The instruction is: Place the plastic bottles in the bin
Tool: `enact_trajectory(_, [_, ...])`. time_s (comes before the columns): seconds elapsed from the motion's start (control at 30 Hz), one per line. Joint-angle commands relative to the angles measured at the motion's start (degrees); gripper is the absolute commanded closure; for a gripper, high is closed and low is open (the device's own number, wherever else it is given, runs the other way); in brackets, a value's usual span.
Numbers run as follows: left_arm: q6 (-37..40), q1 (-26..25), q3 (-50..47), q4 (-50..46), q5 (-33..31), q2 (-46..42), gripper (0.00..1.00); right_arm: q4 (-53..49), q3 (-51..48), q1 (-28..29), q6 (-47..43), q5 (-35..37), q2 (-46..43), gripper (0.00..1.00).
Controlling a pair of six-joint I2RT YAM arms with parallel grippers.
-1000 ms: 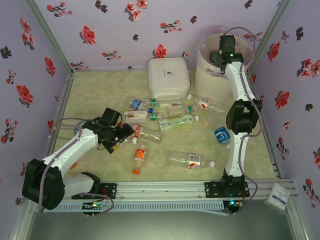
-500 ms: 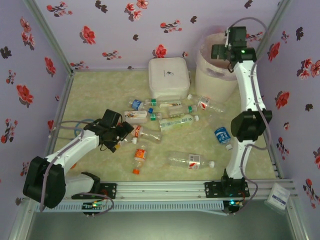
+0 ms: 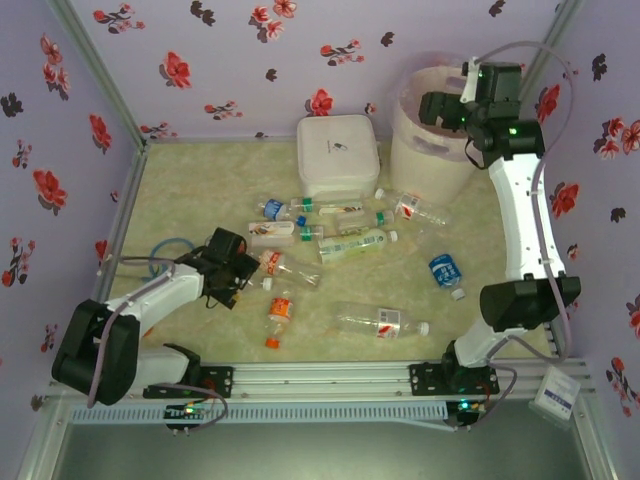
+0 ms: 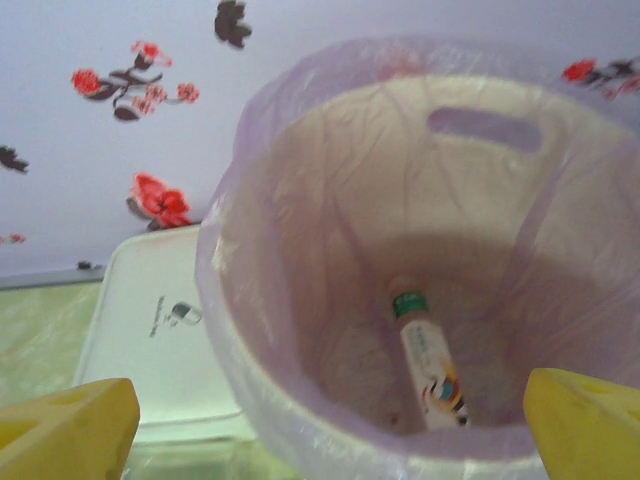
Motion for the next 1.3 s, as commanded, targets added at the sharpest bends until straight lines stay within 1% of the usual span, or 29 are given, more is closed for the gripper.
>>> enact_trajectory(0.0, [-3.32, 0.34, -1.46, 0.30, -2.72, -0.72, 0.24, 1.80, -4.81, 0.41, 4.52, -4.51, -4.16, 0.01])
enact_trajectory(0.1, [-3.80, 0.35, -1.56, -0.19, -3.49, -2.23, 0.27, 3.15, -9.90, 0.41, 5.95, -4.84, -7.44, 0.01])
enact_trajectory(0.2, [-2.29, 0.37, 0.28, -3.81, -4.60, -3.53, 0.30, 2.48, -12.20, 0.32, 5.95, -5.07, -9.28, 0.01])
enact_trajectory(0.33, [0.94, 0.34, 4.24, -8.34, -7.17, -6.57, 0.36, 2.55, -13.76, 0.30, 5.27, -10.55, -10.76, 0.01])
enact_trajectory(0.43, [3.81, 0.55, 7.05, -8.29, -9.78, -8.85, 0.41, 4.62, -16.33, 0.32, 7.27, -14.67, -13.11, 0.01])
enact_trajectory(0.53, [10.68, 1.37, 12.45, -7.04, -9.28, -7.34, 0.47, 6.43, -20.19, 0.27, 9.96, -18.95, -16.53, 0.01])
enact_trajectory(0.6, [16.88, 1.69, 18.65, -8.02, -7.53, -3.92, 0.49, 6.59, -21.99, 0.32, 11.45, -22.28, -18.34, 0.02])
enact_trajectory(0.7, [28.04, 1.54, 27.87, -6.08, -0.71, 2.25, 0.50, 7.42, -24.49, 0.36, 14.33, -29.52, -19.66, 0.03])
enact_trajectory(0.77, [34.37, 1.61, 31.29, -0.72, 7.63, 5.72, 0.53, 10.01, -26.81, 0.88, 17.46, -34.01, -20.20, 0.05])
enact_trajectory(0.8, [36.33, 1.59, 32.14, 2.02, 11.43, 6.96, 0.56, 11.11, -27.77, 1.42, 18.60, -34.85, -20.38, 0.06])
enact_trajectory(0.87, [39.39, 1.52, 33.30, 8.71, 20.23, 9.53, 0.65, 11.84, -28.88, 3.23, 19.75, -34.26, -20.27, 0.07])
enact_trajectory(0.9, [40.40, 1.36, 33.48, 11.11, 22.86, 10.54, 0.67, 11.86, -29.11, 4.31, 19.60, -33.54, -20.13, 0.08])
enact_trajectory(0.93, [41.03, 1.05, 33.62, 12.95, 24.13, 11.52, 0.69, 12.37, -29.66, 5.43, 19.59, -32.66, -19.76, 0.08])
enact_trajectory(1.03, [43.37, 0.05, 34.34, 14.41, 25.53, 13.79, 0.77, 13.89, -30.55, 7.79, 20.15, -30.71, -17.57, 0.10])
enact_trajectory(1.1, [46.19, -1.09, 34.99, 14.39, 27.55, 14.56, 0.80, 16.26, -30.80, 9.86, 21.38, -30.70, -15.77, 0.11])
enact_trajectory(1.2, [51.18, -3.38, 34.54, 14.22, 29.00, 14.32, 0.83, 22.95, -31.78, 13.03, 24.67, -32.46, -12.59, 0.13])
enact_trajectory(1.27, [53.54, -4.52, 33.75, 14.32, 29.97, 13.93, 0.84, 25.74, -31.24, 14.55, 26.53, -34.06, -9.57, 0.19])
